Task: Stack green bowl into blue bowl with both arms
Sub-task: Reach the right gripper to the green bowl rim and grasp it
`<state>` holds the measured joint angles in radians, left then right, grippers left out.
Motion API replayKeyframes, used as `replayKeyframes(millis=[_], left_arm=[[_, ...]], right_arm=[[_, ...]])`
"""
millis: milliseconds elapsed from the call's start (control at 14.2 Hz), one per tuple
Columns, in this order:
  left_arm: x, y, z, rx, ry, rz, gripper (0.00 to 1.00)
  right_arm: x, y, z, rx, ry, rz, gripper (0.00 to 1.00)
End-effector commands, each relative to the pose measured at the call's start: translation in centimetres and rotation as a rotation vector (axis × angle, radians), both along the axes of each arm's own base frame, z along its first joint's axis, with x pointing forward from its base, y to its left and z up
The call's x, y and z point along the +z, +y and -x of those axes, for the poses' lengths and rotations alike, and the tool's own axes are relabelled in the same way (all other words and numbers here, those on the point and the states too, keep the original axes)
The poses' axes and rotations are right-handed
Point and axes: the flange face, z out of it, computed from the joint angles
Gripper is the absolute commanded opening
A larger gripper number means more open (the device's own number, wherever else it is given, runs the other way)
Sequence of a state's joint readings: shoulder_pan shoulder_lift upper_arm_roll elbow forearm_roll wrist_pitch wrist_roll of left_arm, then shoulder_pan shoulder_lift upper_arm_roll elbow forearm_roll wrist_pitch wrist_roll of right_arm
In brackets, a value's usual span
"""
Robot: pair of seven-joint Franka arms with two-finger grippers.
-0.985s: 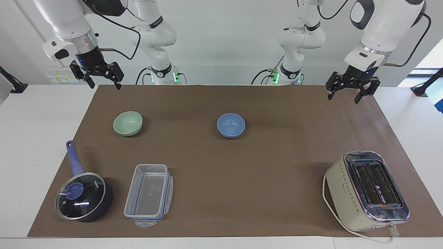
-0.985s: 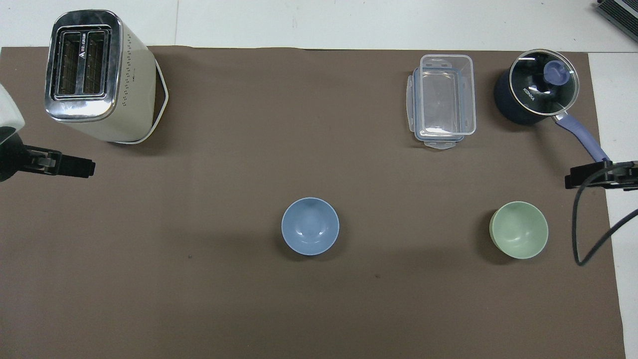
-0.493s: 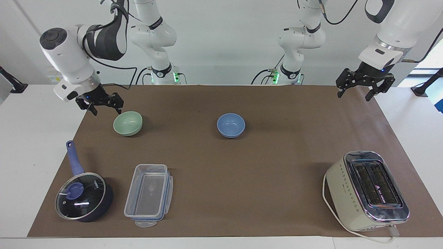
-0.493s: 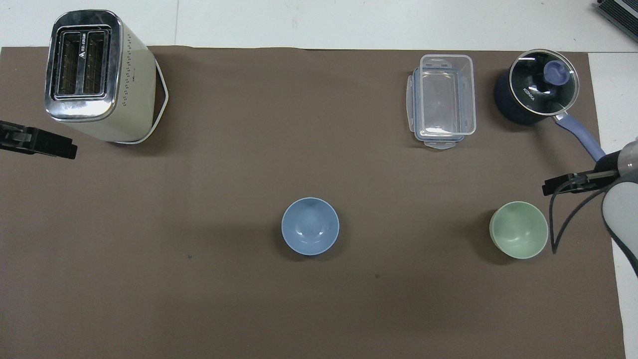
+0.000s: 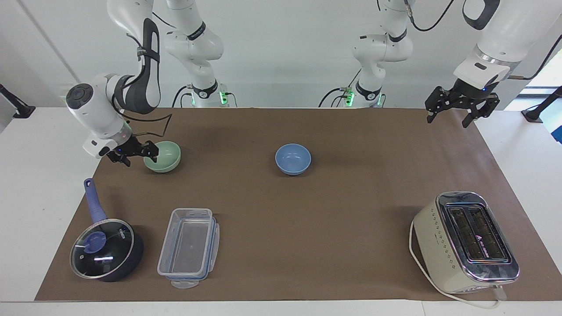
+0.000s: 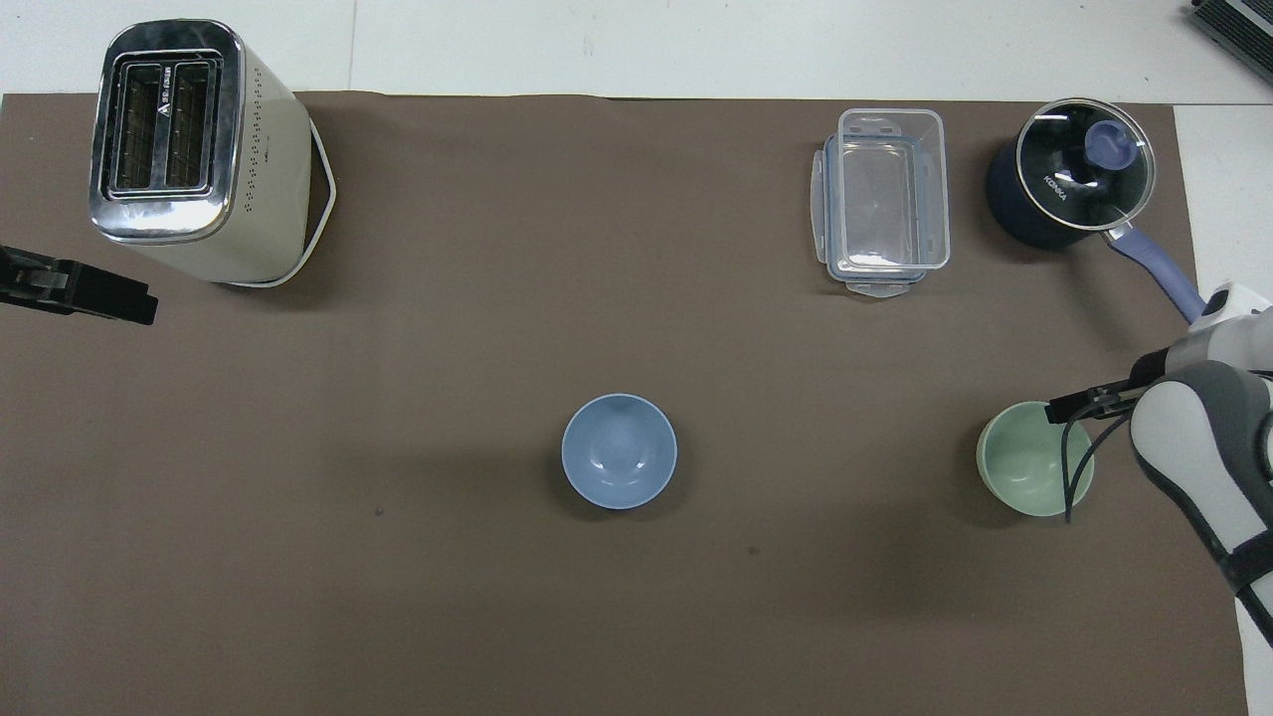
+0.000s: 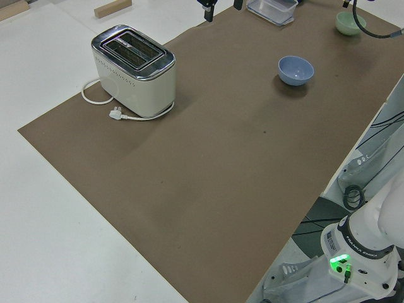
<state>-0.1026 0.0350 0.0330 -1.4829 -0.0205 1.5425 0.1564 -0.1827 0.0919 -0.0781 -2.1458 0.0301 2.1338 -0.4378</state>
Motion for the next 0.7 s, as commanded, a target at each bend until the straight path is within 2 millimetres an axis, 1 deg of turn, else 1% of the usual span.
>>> replayKeyframes(millis=[0, 70, 141, 211, 282, 422, 493, 563, 633], left_arm=[[-0.3, 0.0, 0.5, -0.009, 0.021, -0.008, 1.00], [-0.8, -0.1, 0.6, -0.007, 0.027, -0.008, 1.00], [-0.8, -0.1, 0.6, -0.005, 0.029, -0.008, 1.00], [-1.4, -0.3, 0.4, -0.007, 0.035, -0.009, 1.00], [-1.6, -0.3, 0.4, -0.008, 0.039, -0.009, 1.00], [-2.1, -0.3, 0.6, -0.010, 0.047, -0.009, 1.00], [-2.0, -0.3, 0.7, -0.012, 0.050, -0.010, 1.00], [-2.1, -0.2, 0.9, -0.013, 0.061, -0.010, 1.00], [-2.4, -0.2, 1.1, -0.013, 0.073, -0.011, 1.00]], right_arm=[[-1.6, 0.0, 1.4, 0.032, -0.004, -0.026, 1.00], [-2.0, -0.5, 1.7, 0.039, -0.016, -0.023, 1.00], [-2.1, -0.5, 1.8, 0.043, -0.015, -0.024, 1.00], [-2.6, -0.6, 1.8, 0.041, -0.016, -0.023, 1.00], [-2.8, -0.5, 1.7, 0.043, -0.017, -0.022, 0.88], [-2.7, -0.6, 1.6, 0.038, -0.027, -0.018, 0.41], [-2.7, -0.6, 1.6, 0.030, -0.027, -0.017, 0.10], [-2.7, -0.6, 1.5, 0.029, -0.027, -0.017, 0.00], [-2.7, -0.7, 1.5, 0.023, -0.029, -0.018, 0.00]])
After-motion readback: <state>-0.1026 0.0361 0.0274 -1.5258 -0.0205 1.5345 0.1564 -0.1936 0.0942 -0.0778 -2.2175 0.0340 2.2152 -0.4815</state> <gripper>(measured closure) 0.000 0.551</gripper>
